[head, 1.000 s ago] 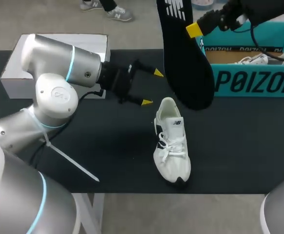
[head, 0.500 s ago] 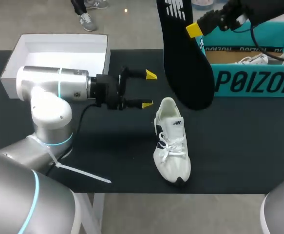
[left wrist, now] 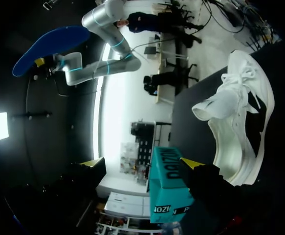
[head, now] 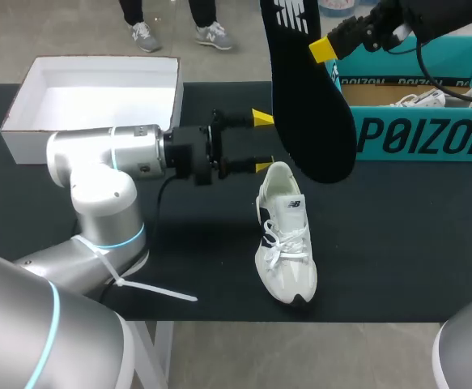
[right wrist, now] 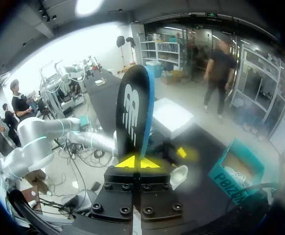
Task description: Take the shoe out of the shoebox, open the shoe tongue, remove and reinsert the insole, then place the shoe into the shoebox
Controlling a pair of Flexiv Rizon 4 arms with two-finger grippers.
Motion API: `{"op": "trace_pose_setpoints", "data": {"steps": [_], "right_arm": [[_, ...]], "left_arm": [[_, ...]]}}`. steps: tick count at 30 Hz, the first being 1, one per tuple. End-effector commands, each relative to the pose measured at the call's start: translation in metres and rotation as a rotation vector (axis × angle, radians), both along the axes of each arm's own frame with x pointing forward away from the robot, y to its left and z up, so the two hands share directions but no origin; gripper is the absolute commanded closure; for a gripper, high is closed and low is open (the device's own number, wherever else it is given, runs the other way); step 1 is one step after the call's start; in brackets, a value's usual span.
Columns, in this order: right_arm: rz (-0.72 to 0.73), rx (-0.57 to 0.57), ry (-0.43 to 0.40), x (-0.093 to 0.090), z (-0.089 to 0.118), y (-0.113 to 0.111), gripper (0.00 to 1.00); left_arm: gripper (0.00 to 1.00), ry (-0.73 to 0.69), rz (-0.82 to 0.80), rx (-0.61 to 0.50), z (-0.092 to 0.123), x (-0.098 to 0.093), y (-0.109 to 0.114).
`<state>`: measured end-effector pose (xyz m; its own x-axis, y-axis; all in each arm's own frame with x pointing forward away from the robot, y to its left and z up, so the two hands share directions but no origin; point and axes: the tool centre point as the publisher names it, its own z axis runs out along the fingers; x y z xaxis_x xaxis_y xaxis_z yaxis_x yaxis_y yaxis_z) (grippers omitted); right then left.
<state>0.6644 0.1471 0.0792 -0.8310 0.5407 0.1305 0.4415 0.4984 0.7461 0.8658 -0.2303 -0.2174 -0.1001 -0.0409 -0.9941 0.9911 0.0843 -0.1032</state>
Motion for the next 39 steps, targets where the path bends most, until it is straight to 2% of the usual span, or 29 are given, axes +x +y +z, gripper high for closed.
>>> {"op": "trace_pose_setpoints", "data": {"steps": [1,8,39], "right_arm": [[0.0,-0.003,0.004,0.002,0.0011,0.002,1.0],[0.0,-0.003,0.004,0.002,0.0011,0.002,1.0],[0.0,-0.003,0.004,0.002,0.0011,0.002,1.0]], "left_arm": [[0.0,-0.005,0.003,0.021,0.007,0.0025,-0.0093],[0.0,-0.02,-0.017,0.018,0.0134,-0.0032,-0.0175],[0.0,-0.02,-0.017,0.018,0.0134,-0.0032,-0.0175]]}}
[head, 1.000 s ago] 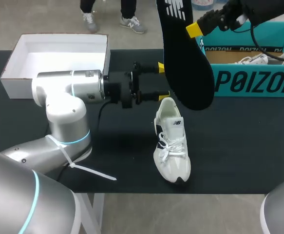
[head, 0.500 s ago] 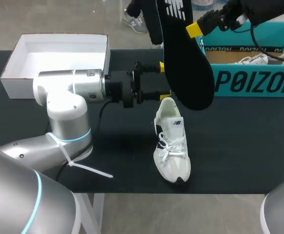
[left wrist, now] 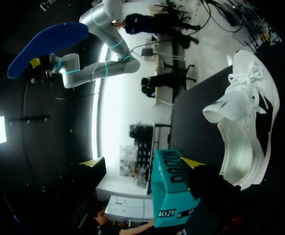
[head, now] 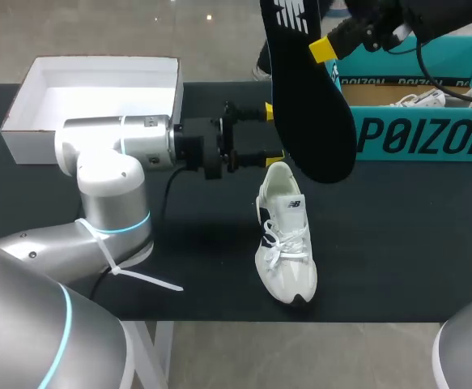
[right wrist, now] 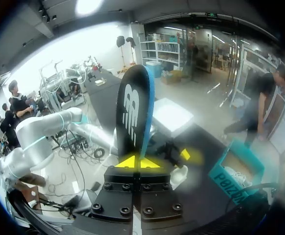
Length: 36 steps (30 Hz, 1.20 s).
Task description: Take the shoe out of the shoebox, open the shoe tongue, remove and reinsert the insole, then place the shoe into the shoebox
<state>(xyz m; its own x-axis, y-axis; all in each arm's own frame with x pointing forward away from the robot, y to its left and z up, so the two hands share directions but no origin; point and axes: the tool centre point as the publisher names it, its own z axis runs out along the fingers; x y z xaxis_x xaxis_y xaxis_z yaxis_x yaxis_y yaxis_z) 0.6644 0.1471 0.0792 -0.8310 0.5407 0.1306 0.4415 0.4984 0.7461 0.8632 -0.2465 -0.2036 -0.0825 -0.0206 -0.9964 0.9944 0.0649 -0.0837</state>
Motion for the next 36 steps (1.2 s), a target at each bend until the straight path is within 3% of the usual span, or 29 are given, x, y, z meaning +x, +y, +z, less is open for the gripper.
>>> {"op": "trace_pose_setpoints", "data": {"steps": [1,6,17,22,28,36], "right_arm": [[0.0,-0.003,0.004,0.002,0.001,0.002,1.0],[0.005,0.019,0.02,0.005,-0.004,-0.005,1.0],[-0.049,0.212,0.238,0.056,-0.07,-0.073,1.0],[-0.117,0.234,0.368,0.079,-0.104,-0.099,1.0],[-0.176,0.233,0.496,0.096,-0.137,-0.112,1.0],[-0.223,0.214,0.581,0.112,-0.166,-0.118,1.0]], "left_arm": [[0.0,-0.002,0.004,-0.001,0.0,-0.001,-0.001],[0.0,-0.002,0.004,-0.001,0.0,-0.001,-0.001],[0.0,-0.03,-0.01,0.0,0.001,0.0,-0.004],[0.0,-0.082,-0.035,0.013,0.005,0.002,-0.011],[0.0,-0.129,-0.056,0.026,0.009,0.0,-0.013],[0.0,-0.171,-0.066,0.028,0.014,-0.005,-0.016]]}}
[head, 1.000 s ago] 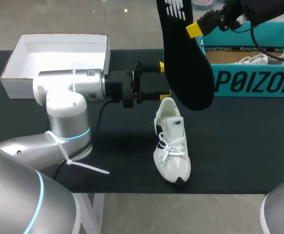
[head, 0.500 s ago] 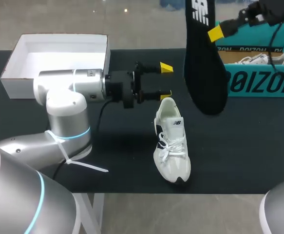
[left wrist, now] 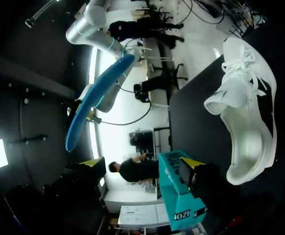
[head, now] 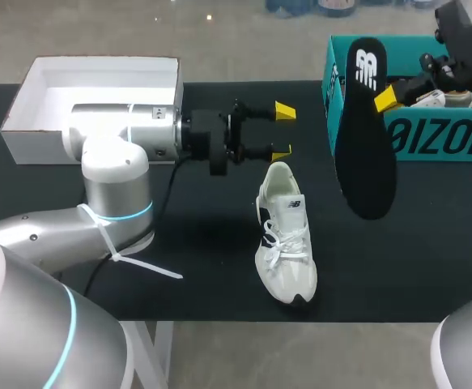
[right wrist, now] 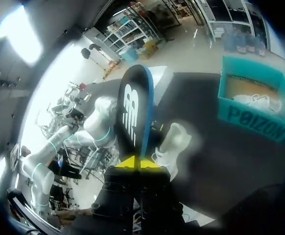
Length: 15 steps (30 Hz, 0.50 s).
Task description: Take the shoe out of the shoebox, open the shoe tongue, remove and reinsert the insole, then place the shoe into the shoebox
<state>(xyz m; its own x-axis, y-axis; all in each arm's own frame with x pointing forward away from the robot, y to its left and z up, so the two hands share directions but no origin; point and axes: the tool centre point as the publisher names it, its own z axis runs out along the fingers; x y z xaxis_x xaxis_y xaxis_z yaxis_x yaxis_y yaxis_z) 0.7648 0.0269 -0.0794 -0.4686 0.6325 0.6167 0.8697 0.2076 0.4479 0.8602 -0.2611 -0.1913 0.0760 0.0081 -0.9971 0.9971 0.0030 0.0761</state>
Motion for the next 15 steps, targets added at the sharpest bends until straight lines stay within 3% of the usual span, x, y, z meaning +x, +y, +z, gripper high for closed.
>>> {"op": "trace_pose_setpoints", "data": {"steps": [1,15], "right_arm": [[0.023,0.028,0.036,0.015,-0.01,0.002,1.0],[0.048,0.048,0.127,0.065,-0.039,0.03,1.0]], "left_arm": [[0.0,-0.019,-0.01,-0.001,0.003,-0.003,-0.002],[0.0,-0.065,-0.017,-0.005,0.006,-0.012,-0.006]]}}
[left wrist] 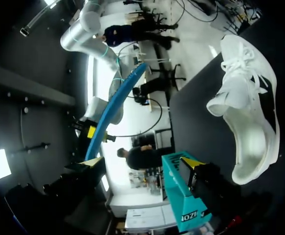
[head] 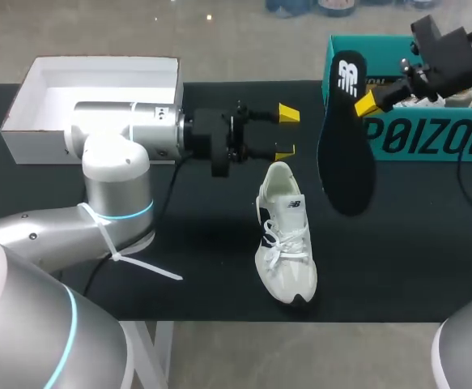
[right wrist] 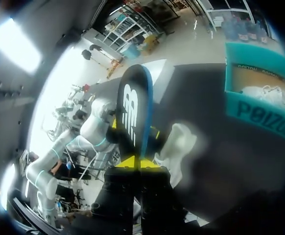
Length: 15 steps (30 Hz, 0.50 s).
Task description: Take the shoe out of the shoebox, open the shoe tongue, remove and reinsert the insole, then place the shoe into the shoebox
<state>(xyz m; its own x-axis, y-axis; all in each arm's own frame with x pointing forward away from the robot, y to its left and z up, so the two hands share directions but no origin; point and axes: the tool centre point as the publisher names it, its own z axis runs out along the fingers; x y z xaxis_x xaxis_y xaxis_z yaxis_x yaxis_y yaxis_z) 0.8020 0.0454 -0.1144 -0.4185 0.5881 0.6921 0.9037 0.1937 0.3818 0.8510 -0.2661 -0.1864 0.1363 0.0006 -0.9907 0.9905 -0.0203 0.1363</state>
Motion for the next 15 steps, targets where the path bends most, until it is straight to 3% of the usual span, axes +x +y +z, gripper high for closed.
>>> {"op": "trace_pose_setpoints", "data": {"steps": [1,9,15], "right_arm": [[0.037,-0.01,0.04,0.031,-0.005,0.013,1.0],[0.029,-0.006,0.075,0.051,-0.019,0.021,1.0],[0.067,0.011,0.094,0.057,-0.03,0.044,1.0]], "left_arm": [[0.0,-0.007,0.008,-0.001,0.002,-0.004,0.0],[0.0,-0.013,0.03,0.006,0.004,-0.009,0.005],[0.0,0.001,0.032,0.012,0.004,-0.009,0.003]]}}
